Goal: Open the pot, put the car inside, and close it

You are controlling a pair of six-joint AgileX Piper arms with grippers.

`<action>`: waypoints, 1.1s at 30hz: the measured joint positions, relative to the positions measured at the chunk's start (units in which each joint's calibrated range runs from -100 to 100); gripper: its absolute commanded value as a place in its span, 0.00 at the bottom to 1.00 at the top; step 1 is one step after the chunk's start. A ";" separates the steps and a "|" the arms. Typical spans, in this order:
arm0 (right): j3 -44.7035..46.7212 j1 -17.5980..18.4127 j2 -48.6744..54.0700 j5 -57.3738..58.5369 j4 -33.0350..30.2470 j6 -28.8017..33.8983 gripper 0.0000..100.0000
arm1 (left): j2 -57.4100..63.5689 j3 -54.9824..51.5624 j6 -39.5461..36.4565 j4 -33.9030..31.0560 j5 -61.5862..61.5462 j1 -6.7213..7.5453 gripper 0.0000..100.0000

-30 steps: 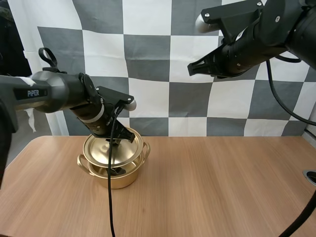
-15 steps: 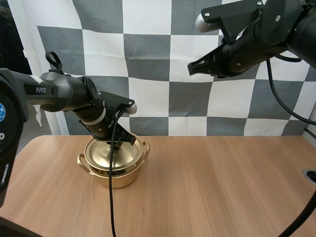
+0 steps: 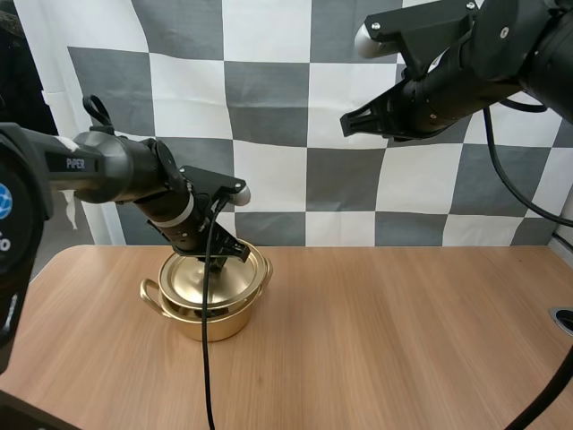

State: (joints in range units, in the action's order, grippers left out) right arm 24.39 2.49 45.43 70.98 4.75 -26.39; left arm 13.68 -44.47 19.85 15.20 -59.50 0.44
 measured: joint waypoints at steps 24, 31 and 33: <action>0.00 0.00 0.00 0.15 0.00 0.00 0.00 | -1.99 0.00 0.08 -0.85 -0.42 0.00 0.00; 0.00 0.00 0.00 0.15 0.00 0.00 0.00 | -1.99 0.00 0.08 -1.12 -0.77 0.00 0.00; 0.00 0.00 0.00 0.15 0.00 0.00 0.00 | -2.11 0.00 0.08 -1.12 -0.77 0.00 0.00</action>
State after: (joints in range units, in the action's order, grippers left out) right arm 24.39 2.49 45.43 71.12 4.75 -26.39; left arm 11.57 -44.47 19.93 14.09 -60.26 0.44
